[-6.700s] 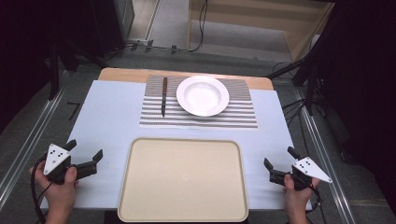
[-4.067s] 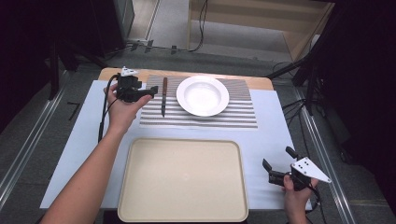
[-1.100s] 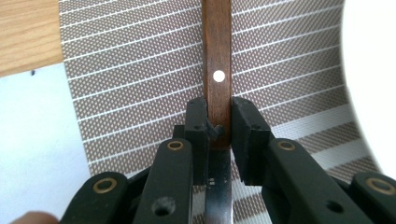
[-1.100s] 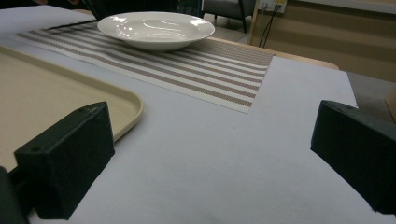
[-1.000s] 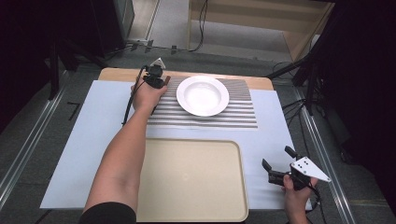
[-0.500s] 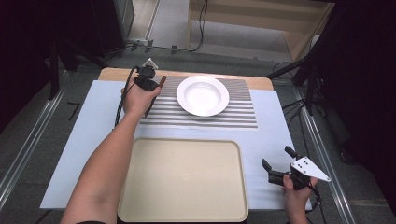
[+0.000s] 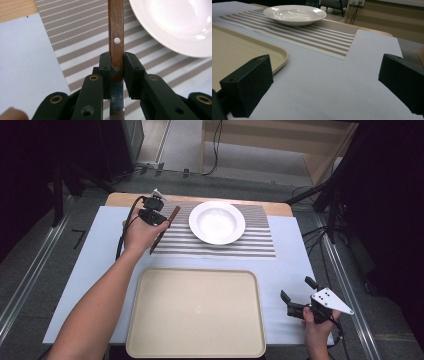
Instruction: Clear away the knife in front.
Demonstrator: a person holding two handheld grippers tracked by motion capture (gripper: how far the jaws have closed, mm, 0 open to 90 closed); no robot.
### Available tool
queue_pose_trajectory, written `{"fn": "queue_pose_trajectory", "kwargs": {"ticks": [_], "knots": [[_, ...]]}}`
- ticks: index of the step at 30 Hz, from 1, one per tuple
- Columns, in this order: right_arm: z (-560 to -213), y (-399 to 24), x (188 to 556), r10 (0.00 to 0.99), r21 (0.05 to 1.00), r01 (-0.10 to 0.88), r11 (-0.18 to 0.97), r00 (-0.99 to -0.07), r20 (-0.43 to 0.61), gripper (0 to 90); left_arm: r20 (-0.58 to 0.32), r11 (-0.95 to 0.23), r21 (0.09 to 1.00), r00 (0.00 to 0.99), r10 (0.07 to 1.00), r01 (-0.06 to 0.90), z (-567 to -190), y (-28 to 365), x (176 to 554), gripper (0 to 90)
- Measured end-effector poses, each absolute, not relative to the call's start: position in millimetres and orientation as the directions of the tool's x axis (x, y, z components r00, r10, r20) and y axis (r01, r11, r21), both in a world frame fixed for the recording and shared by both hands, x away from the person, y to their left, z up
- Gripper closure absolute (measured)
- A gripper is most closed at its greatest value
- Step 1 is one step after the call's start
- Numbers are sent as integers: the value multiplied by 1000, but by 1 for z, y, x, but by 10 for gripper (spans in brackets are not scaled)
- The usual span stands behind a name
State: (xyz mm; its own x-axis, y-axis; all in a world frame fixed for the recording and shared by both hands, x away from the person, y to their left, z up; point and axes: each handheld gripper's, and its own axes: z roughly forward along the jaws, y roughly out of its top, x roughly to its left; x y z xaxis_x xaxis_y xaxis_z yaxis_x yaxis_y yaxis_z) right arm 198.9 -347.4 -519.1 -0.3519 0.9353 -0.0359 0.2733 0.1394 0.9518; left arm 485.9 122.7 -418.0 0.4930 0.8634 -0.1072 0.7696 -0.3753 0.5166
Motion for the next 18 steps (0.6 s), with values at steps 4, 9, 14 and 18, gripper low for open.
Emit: {"fn": "queue_pose_trajectory", "kwargs": {"ticks": [4, 9, 14, 18], "knots": [[-519, -347, 199, 936, 952, 271, 139, -350, -37, 0, -114, -376, 524, 501, 858, 764, -416, 126, 475, 770], [-519, -347, 198, 936, 952, 273, 139, -350, -36, 0, -58, -412, 539, 520, 852, 735, -414, 126, 459, 770], [-519, -348, 199, 936, 952, 272, 141, -351, -39, 0, -77, -402, 553, 525, 848, 730, -415, 133, 446, 770], [-519, -348, 198, 936, 952, 274, 140, -350, -37, 0, -67, -409, 555, 530, 846, 724, -416, 137, 435, 770]]}}
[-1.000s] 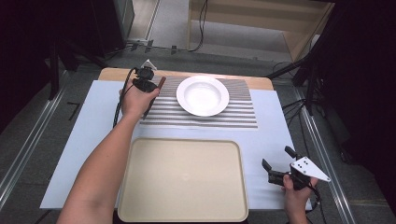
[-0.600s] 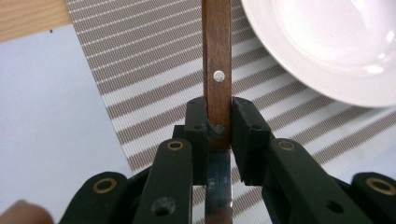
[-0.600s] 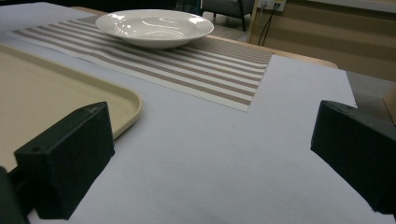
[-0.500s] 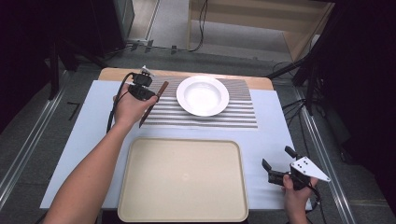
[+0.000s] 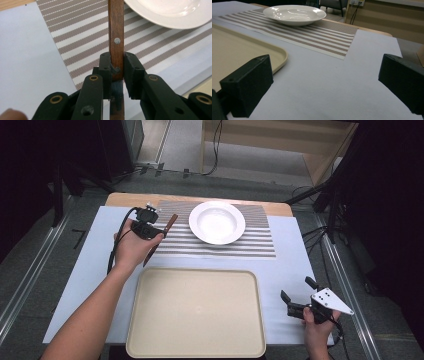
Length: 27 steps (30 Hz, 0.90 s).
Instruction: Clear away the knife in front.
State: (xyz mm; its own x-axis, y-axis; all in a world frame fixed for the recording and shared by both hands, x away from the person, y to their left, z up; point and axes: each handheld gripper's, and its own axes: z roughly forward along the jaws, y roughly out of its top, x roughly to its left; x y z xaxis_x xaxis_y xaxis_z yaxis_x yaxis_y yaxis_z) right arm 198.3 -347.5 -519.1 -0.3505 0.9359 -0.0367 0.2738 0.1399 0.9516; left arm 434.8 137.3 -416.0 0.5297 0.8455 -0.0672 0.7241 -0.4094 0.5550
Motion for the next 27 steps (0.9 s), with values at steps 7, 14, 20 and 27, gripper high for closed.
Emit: {"fn": "queue_pose_trajectory", "kwargs": {"ticks": [7, 14, 20, 27], "knots": [[-519, -348, 199, 935, 952, 272, 142, -352, -39, 0, -54, -423, 572, 546, 836, 703, -412, 140, 411, 769], [-519, -347, 198, 936, 950, 277, 142, -351, -37, 0, -64, -425, 587, 563, 824, 689, -408, 145, 391, 769], [-519, -347, 198, 936, 951, 276, 142, -351, -38, 0, -77, -422, 600, 574, 815, 680, -410, 146, 374, 769], [-519, -347, 198, 935, 951, 275, 141, -352, -36, 0, -91, -422, 603, 584, 807, 677, -414, 148, 354, 769]]}}
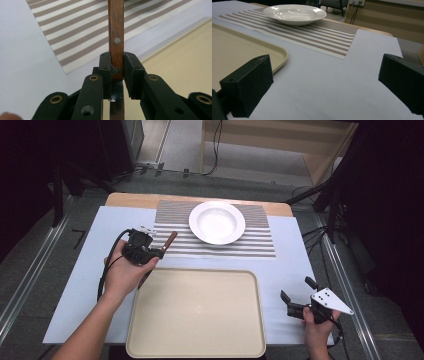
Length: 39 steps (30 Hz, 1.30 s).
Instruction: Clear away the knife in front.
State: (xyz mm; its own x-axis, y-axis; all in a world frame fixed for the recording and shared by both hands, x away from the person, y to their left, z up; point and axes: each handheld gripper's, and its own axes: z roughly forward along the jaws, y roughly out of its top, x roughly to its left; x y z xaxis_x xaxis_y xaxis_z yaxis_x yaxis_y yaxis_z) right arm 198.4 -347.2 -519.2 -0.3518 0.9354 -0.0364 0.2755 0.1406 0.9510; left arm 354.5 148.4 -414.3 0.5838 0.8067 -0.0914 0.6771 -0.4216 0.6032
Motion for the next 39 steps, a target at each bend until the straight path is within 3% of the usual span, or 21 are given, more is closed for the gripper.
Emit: {"fn": "queue_pose_trajectory", "kwargs": {"ticks": [20, 39], "knots": [[-519, -347, 199, 936, 950, 278, 143, -350, -39, 0, -152, -378, 627, 583, 798, 681, -429, 168, 295, 769], [-519, -347, 199, 934, 948, 278, 153, -353, -48, 0, -234, -340, 595, 562, 793, 728, -462, 177, 269, 769]]}}
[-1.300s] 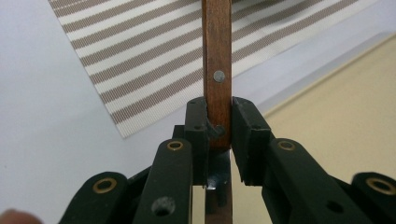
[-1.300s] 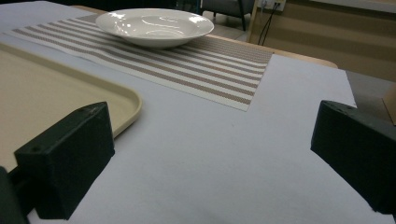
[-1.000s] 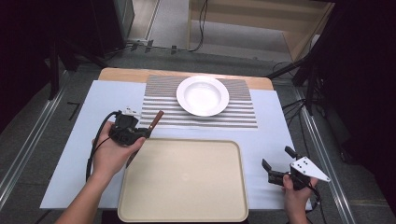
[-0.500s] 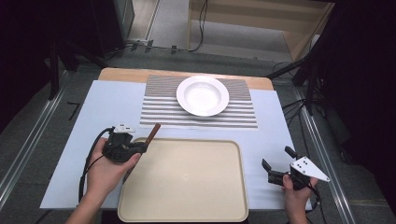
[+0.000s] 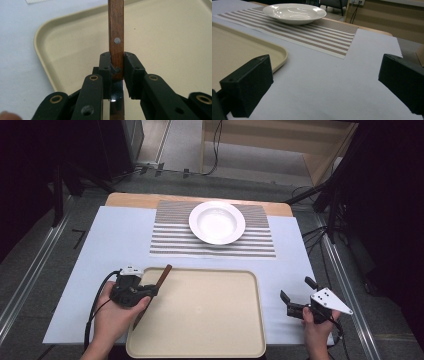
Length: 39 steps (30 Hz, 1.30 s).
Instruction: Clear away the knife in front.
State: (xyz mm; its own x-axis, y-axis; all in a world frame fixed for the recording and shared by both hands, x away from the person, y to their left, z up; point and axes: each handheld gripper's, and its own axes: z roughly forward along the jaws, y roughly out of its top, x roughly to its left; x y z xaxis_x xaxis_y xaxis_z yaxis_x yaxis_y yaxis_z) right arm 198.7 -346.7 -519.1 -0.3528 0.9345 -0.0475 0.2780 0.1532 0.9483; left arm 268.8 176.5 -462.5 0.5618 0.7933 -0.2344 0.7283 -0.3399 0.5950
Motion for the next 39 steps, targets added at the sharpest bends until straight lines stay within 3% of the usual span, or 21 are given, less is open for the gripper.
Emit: {"fn": "queue_pose_trajectory", "kwargs": {"ticks": [17, 22, 28, 39], "knots": [[-519, -346, 199, 936, 948, 278, 154, -349, -50, 0, -225, -313, 564, 507, 832, 764, -484, 178, 264, 763], [-519, -346, 199, 935, 948, 278, 156, -352, -51, 0, -214, -296, 597, 503, 837, 746, -480, 182, 265, 681], [-519, -346, 199, 934, 947, 278, 158, -352, -52, 0, -200, -347, 673, 612, 765, 653, -476, 173, 264, 895], [-519, -346, 199, 934, 947, 278, 159, -353, -53, 0, -159, -422, 621, 633, 758, 660, -492, 165, 273, 899]]}}
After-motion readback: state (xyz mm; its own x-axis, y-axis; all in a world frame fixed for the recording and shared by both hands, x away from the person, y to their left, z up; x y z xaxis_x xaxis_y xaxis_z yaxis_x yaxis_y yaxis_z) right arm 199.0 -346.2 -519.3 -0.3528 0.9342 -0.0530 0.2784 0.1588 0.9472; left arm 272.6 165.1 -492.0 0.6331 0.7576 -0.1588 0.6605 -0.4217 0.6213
